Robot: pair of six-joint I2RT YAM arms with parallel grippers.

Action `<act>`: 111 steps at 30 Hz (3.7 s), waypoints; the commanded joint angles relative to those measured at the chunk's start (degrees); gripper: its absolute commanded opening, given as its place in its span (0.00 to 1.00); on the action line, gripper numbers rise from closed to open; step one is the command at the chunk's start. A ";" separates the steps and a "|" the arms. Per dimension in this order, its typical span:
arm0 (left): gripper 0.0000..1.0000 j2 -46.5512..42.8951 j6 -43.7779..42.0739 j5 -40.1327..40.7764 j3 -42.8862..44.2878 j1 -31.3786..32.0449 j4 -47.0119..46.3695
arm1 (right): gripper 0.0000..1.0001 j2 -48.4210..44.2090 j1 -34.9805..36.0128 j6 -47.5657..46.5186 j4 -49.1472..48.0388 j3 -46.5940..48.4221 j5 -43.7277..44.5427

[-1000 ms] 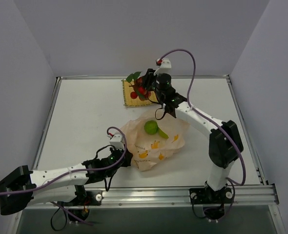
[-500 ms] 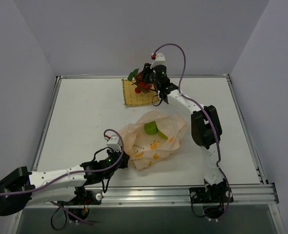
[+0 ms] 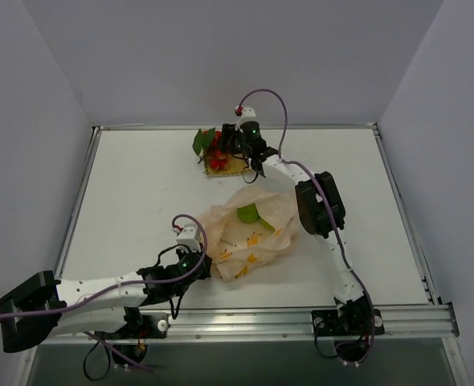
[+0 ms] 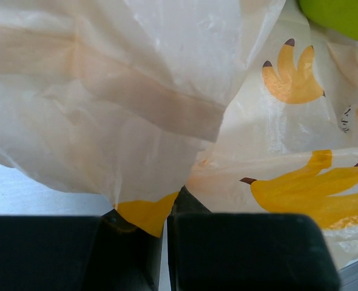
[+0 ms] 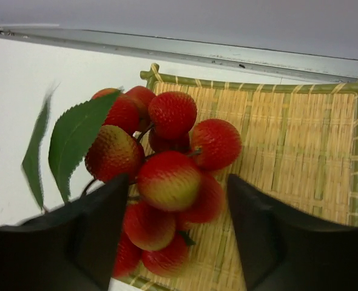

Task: Take the fake fruits out of the plastic bag

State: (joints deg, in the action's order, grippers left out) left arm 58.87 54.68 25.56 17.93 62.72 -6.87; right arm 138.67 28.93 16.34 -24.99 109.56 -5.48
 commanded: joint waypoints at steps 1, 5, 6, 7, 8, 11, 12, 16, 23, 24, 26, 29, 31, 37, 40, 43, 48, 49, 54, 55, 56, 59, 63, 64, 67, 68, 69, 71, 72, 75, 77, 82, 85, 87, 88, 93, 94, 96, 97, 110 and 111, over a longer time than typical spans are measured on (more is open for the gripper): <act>0.02 0.63 0.78 1.07 2.19 0.04 -1.83 | 0.67 -4.28 0.16 -0.25 -1.20 2.60 -1.12; 0.02 1.16 1.05 1.07 2.54 0.04 -1.74 | 0.88 -11.21 -0.10 -0.87 0.56 -2.57 0.11; 0.02 1.16 0.96 0.98 2.72 0.04 -1.83 | 0.90 -15.15 -0.10 -0.87 0.56 -4.33 0.29; 0.02 1.16 0.87 1.07 2.98 0.04 -1.74 | 0.93 -17.45 -0.19 -0.96 0.56 -6.27 0.46; 0.02 1.24 0.87 1.16 3.25 0.04 -1.65 | 0.95 -19.65 -0.19 -0.96 0.65 -10.55 0.73; 0.02 1.60 0.70 1.59 4.65 0.04 0.01 | 0.97 -29.49 -0.10 -0.34 1.52 -17.60 1.34; 0.02 1.42 0.70 1.86 5.09 0.04 1.24 | 0.97 -34.82 0.07 -0.17 1.79 -23.02 1.87; 0.17 -0.68 0.35 2.30 6.50 0.21 4.32 | 0.88 -50.39 2.35 1.85 4.41 -38.07 4.14; 0.72 -10.08 -4.31 2.91 10.45 1.26 14.94 | 0.22 -72.82 15.80 7.46 16.63 -55.49 11.27; 0.76 -12.96 -5.01 3.26 12.11 1.44 19.48 | 0.17 -76.67 17.72 8.70 19.08 -57.16 11.89; 0.76 -16.14 -5.98 3.53 13.61 1.96 25.73 | 0.13 -80.38 18.88 11.59 21.03 -61.73 13.12; 0.57 -21.77 -8.17 3.09 17.74 2.76 30.94 | 0.11 -85.75 19.15 14.41 22.62 -67.78 12.25; 0.29 -23.80 -9.58 1.95 22.04 3.72 34.20 | 0.11 -87.25 19.24 16.88 22.80 -70.61 12.42; 0.14 -13.90 -17.05 -5.85 35.30 5.40 32.55 | 0.06 -87.61 19.15 21.80 22.53 -78.00 19.00; 0.14 -2.13 -21.53 -7.54 39.09 5.31 29.29 | 0.06 -87.17 19.15 21.98 22.44 -79.93 20.32; 0.14 8.43 -27.07 -7.19 40.78 1.47 23.50 | 0.06 -86.38 18.97 22.59 22.27 -81.78 21.29; 0.11 18.20 -32.00 -13.86 37.79 -9.70 9.35 | 0.06 -84.01 17.92 23.39 20.08 -84.33 20.68; 0.11 18.99 -32.09 -14.22 37.79 -11.37 8.03 | 0.06 -83.57 17.57 23.48 19.90 -84.94 20.59; 0.11 24.09 -32.62 -18.60 40.94 -17.63 -0.33 | 0.06 -79.00 11.61 23.91 17.01 -87.49 15.95; 0.11 25.14 -32.61 -19.31 41.56 -18.24 -0.77 | 0.06 -78.12 10.63 24.09 16.21 -88.11 14.72; 0.11 27.68 -32.01 -22.37 42.00 -20.07 -2.16 | 0.06 -76.46 9.84 24.44 14.55 -89.24 13.22; 0.11 33.93 -29.28 -29.32 42.89 -23.68 -5.68 | 0.06 -72.06 8.43 24.62 12.87 -89.52 12.07; 0.11 40.43 -26.38 -34.60 42.45 -28.00 -9.64 | 0.06 -68.54 8.43 25.93 11.90 -88.81 10.58; 0.11 42.79 -26.11 -35.66 43.06 -28.35 -9.74 | 0.06 -66.62 8.51 26.29 11.11 -89.08 9.70; 0.10 45.88 -25.59 -36.72 43.68 -29.23 -9.65 | 0.06 -61.27 9.39 27.60 6.72 -90.04 6.45; 0.10 46.33 -25.41 -37.16 43.24 -29.23 -10.17 | 0.07 -60.02 10.61 27.78 4.71 -90.13 6.09; 0.10 46.59 -25.15 -37.69 42.72 -29.41 -11.31 | 0.07 -59.05 11.32 27.70 3.99 -89.70 3.39; 0.10 47.12 -24.18 -38.83 40.53 -29.41 -12.19 | 0.09 -58.51 14.21 26.82 5.29 -88.47 2.75; 0.10 46.95 -23.83 -39.27 39.64 -29.41 -12.63 | 0.11 -59.47 15.27 26.21 6.61 -87.51 2.84; 0.09 44.32 -22.25 -40.33 34.11 -28.80 -15.00 | 0.21 -67.11 17.39 23.05 14.42 -83.46 5.29; 0.09 40.37 -21.72 -38.84 31.30 -27.74 -14.92 | 0.42 -73.70 17.30 19.89 19.96 -80.74 7.41; 0.09 31.41 -22.59 -33.92 24.44 -23.79 -10.27 | 0.64 -79.69 17.04 13.73 30.51 -73.54 6.71; 0.09 27.11 -22.77 -30.05 22.06 -20.28 -6.93 | 0.64 -79.61 17.13 11.70 30.97 -69.49 6.09; 0.09 24.72 -22.77 -27.42 21.18 -18.26 -4.30 | 0.58 -78.65 17.13 10.91 30.71 -66.94 6.09; 0.09 22.19 -22.60 -26.71 20.13 -17.81 -3.77 | 0.49 -76.64 17.21 10.65 30.36 -66.06 6.09; 0.10 16.28 -22.42 -26.09 19.77 -17.63 -1.13 | 0.24 -69.51 17.13 7.66 26.67 -62.28 6.09; 0.10 16.10 -22.77 -26.09 20.55 -17.63 -0.86 | 0.23 -66.72 17.04 6.61 25.62 -61.66 6.09; 0.10 16.36 -23.21 -26.09 21.09 -17.63 -0.60 | 0.23 -63.98 15.99 5.90 23.34 -60.17 6.09; 0.10 16.71 -23.30 -26.09 21.26 -17.54 -0.60 | 0.22 -62.14 15.46 5.55 21.15 -58.86 6.09; 0.10 17.33 -24.44 -24.68 20.74 -17.63 0.28 | 0.14 -48.51 0.96 6.95 8.83 -55.50 3.36; 0.10 17.50 -24.53 -24.77 20.91 -17.63 0.28 | 0.13 -46.32 -0.26 7.65 7.52 -55.59 3.19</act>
State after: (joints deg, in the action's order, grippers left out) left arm 76.51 31.44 -0.19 36.49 45.25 -7.40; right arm 88.40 30.20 23.49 -13.85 53.43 -2.50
